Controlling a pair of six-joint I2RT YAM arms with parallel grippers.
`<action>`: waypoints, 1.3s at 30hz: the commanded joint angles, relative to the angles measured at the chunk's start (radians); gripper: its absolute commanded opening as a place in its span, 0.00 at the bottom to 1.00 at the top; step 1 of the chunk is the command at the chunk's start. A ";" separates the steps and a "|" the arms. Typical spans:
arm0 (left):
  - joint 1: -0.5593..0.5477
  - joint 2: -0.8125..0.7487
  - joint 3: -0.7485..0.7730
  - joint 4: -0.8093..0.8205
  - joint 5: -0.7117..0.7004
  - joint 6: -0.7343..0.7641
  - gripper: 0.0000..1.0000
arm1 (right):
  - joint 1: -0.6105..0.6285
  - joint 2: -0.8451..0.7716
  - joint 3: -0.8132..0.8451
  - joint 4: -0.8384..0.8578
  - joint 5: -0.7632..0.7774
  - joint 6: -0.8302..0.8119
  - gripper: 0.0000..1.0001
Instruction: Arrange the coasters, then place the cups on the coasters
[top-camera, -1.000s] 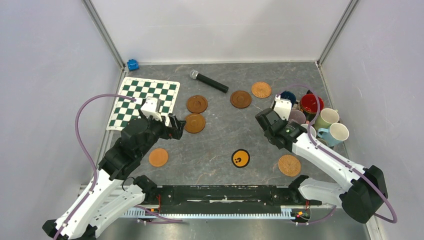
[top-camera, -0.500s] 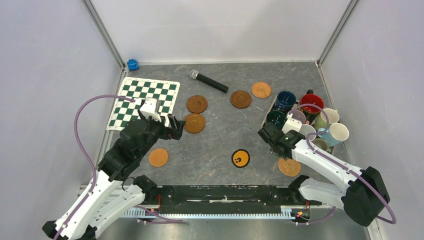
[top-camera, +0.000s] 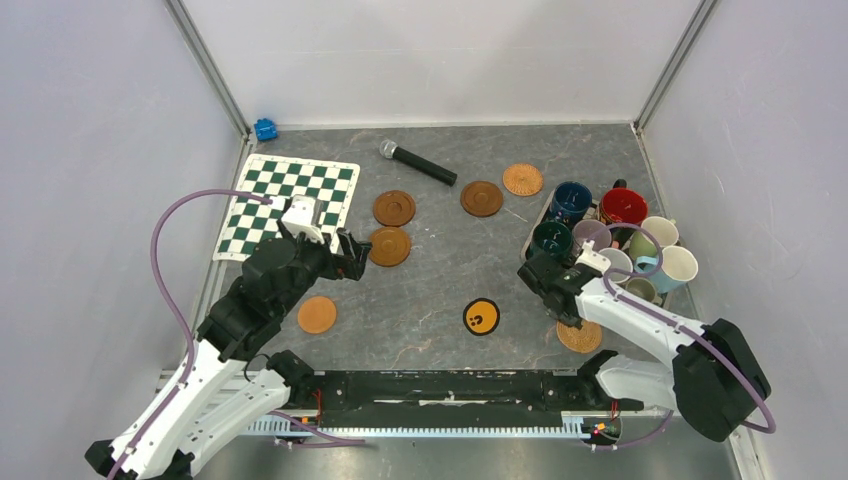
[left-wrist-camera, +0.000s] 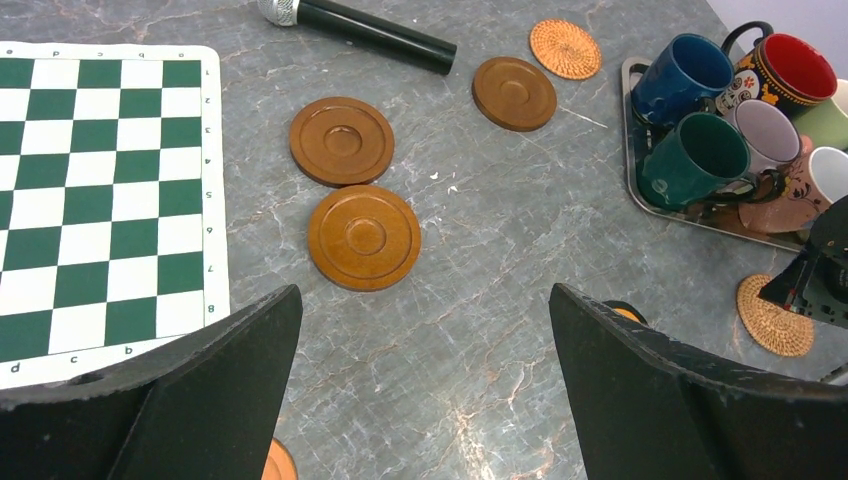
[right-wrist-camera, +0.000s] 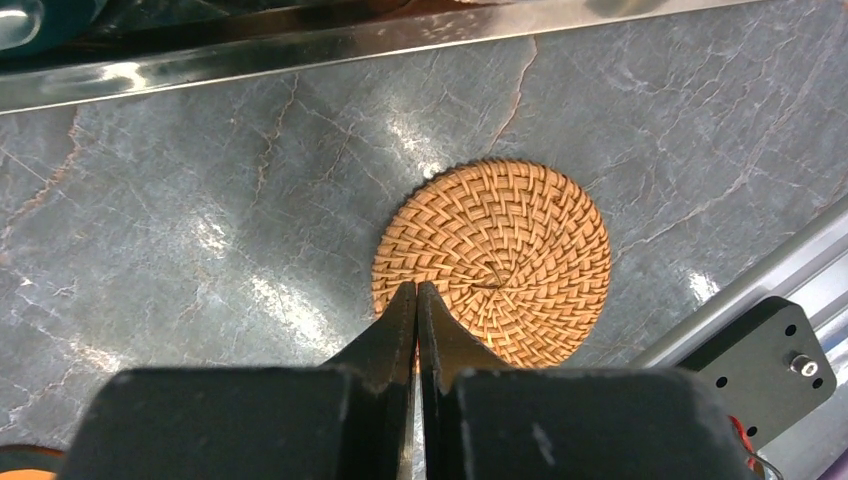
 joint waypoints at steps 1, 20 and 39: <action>-0.004 0.006 -0.005 0.030 -0.015 0.025 1.00 | -0.007 0.013 -0.030 0.048 -0.015 0.037 0.00; -0.004 -0.007 -0.005 0.029 -0.022 0.025 1.00 | 0.047 -0.140 -0.132 0.456 -0.385 -0.209 0.00; -0.004 -0.024 -0.013 0.021 -0.052 0.030 1.00 | 0.207 -0.057 0.015 0.328 -0.156 -0.193 0.00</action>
